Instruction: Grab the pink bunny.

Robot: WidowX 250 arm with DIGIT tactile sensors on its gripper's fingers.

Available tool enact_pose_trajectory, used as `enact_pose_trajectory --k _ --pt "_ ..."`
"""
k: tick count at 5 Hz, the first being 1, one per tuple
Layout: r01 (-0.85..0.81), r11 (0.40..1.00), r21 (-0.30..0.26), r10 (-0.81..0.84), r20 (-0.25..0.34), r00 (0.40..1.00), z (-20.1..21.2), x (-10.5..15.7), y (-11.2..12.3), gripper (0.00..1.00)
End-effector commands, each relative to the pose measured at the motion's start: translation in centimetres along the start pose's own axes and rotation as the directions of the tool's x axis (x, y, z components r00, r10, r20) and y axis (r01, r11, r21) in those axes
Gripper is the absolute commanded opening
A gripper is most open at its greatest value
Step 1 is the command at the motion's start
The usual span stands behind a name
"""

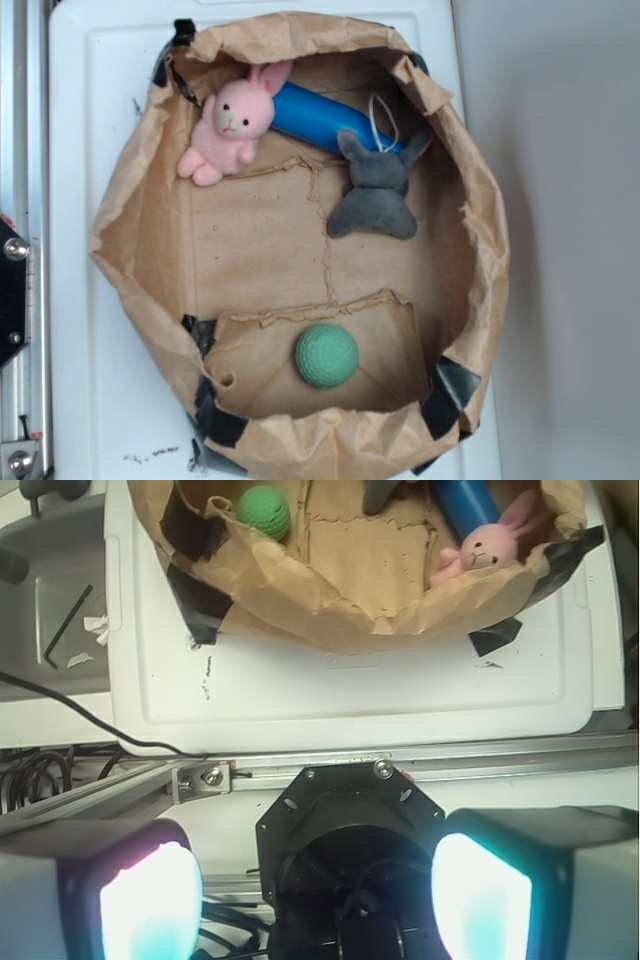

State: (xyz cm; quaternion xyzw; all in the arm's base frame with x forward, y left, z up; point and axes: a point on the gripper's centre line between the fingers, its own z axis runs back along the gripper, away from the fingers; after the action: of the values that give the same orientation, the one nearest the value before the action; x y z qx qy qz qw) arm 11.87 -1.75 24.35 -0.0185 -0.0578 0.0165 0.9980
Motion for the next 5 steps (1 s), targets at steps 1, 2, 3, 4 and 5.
enact_pose_trajectory --k 1,2,3,4,5 --pt "0.0 1.0 0.0 0.0 0.0 1.0 0.0 0.0 0.0 1.0" --pt "-0.038 0.999 0.008 0.038 0.03 0.999 -1.7 4.8 0.0 1.0" --pt "-0.094 0.995 0.012 0.093 0.045 0.995 -2.5 8.5 0.9 1.0" --pt "-0.139 0.99 0.022 0.136 0.079 0.987 -3.3 10.4 2.3 1.0" --pt "-0.212 0.975 0.072 0.205 0.09 0.975 -4.7 11.0 5.8 1.0"
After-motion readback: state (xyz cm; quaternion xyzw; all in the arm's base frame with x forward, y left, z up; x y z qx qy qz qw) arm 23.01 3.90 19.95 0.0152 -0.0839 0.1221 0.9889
